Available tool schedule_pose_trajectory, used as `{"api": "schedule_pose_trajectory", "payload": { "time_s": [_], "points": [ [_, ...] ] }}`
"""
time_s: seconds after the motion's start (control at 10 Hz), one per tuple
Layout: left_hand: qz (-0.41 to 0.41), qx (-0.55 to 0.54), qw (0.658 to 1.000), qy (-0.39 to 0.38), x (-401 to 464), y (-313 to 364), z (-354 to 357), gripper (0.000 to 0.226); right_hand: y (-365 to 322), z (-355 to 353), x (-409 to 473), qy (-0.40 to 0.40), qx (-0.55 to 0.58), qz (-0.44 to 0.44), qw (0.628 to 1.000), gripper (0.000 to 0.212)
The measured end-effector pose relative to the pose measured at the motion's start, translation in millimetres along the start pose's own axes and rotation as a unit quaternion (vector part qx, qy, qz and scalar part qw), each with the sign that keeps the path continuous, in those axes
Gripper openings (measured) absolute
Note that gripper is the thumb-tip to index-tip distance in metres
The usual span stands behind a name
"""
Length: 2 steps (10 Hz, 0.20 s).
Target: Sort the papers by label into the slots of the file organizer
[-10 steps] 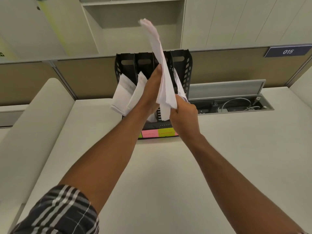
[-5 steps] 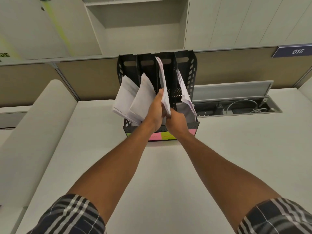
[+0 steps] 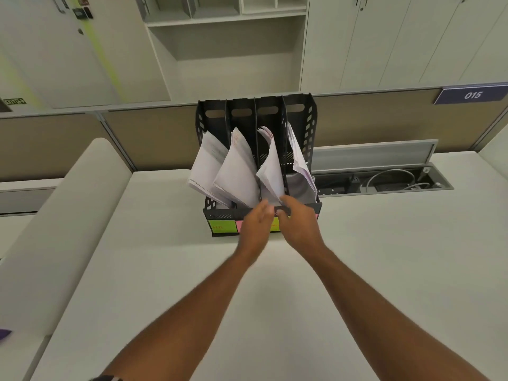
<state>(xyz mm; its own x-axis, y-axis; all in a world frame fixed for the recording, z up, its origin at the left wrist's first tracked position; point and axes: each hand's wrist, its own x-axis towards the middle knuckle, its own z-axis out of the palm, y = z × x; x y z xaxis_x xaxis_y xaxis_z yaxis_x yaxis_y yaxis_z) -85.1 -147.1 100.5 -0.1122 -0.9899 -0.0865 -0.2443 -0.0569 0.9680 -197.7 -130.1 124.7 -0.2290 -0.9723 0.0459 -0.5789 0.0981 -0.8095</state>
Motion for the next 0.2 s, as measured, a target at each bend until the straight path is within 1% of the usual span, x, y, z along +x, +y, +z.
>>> {"api": "schedule_pose_trajectory", "payload": {
  "time_s": [0.1, 0.2],
  "points": [
    [-0.033, 0.077, 0.996, -0.022, -36.9, -39.1, 11.4, 0.05, -11.2, -20.9, -35.3, 0.01, 0.028, -0.028, 0.999, 0.036],
    [-0.12, 0.096, 0.98, -0.13, -105.5, -98.6, 31.9, 0.057, -39.1, -71.6, -81.4, 0.054, 0.163, -0.079, 0.982, 0.031]
  ]
}}
